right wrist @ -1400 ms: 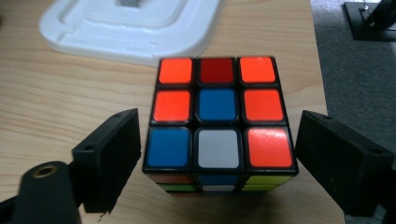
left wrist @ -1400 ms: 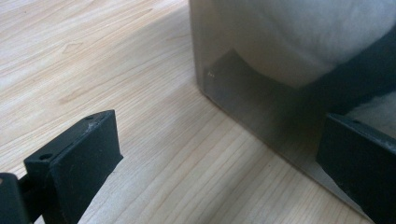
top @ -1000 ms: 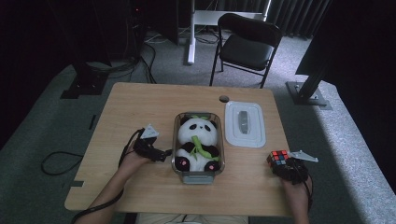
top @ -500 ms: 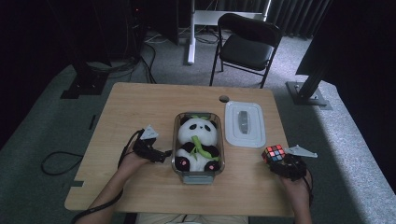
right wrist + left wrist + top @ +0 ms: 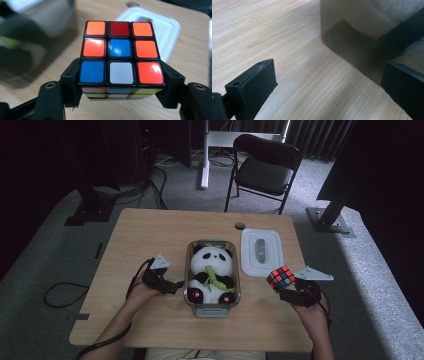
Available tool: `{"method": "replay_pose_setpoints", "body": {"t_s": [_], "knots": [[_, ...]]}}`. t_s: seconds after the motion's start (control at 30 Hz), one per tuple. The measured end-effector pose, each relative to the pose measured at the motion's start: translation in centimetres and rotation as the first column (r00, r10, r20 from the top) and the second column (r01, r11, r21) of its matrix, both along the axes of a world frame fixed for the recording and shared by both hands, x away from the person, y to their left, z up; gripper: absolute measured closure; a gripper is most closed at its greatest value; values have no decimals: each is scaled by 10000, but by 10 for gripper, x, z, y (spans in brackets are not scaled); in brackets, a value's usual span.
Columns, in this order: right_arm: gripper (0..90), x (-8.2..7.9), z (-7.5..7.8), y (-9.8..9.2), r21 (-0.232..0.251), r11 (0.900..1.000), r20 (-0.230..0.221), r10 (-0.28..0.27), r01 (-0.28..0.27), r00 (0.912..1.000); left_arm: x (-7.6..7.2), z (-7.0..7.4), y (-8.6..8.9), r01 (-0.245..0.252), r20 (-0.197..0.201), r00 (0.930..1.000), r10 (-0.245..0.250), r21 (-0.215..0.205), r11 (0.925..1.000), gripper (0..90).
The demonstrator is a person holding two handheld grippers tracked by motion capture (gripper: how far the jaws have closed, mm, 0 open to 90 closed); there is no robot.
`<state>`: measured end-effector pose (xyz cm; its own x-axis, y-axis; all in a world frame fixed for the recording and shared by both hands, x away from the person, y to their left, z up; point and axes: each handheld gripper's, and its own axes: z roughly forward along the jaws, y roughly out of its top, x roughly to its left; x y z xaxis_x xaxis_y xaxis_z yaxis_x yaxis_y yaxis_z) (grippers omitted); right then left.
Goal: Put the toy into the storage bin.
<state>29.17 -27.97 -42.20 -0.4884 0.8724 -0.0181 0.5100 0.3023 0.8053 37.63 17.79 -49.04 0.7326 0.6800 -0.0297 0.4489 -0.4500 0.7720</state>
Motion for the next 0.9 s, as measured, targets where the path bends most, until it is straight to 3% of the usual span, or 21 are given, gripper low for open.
{"method": "replay_pose_setpoints", "body": {"t_s": [0.23, 0.43, 0.5, 0.67, 0.9], "knots": [[336, 0, 19, 31, -110, 9916, 316, 1290, -1287, 9911, 0, 1, 1, 42, -14, 10000, -42, 27, 10000, 9], [336, -1, 33, 55, -246, 9699, 490, 2432, -2423, 9687, -1, 1, 1, 79, -29, 10000, -79, 21, 10000, 9], [336, -1, 37, 61, -34, 9613, 521, 2753, -2755, 9599, 0, 1, 0, 113, -48, 9999, -113, 40, 9999, 9], [336, 2, 41, 86, -92, 9293, 511, 3693, -3693, 9279, 0, 2, 0, 127, -61, 9999, -127, 62, 9999, 9], [336, 6, 42, 123, -210, 8629, 340, 5055, -5050, 8622, 1, 2, 2, 327, -161, 9993, -332, -304, 9990, 10]]}}
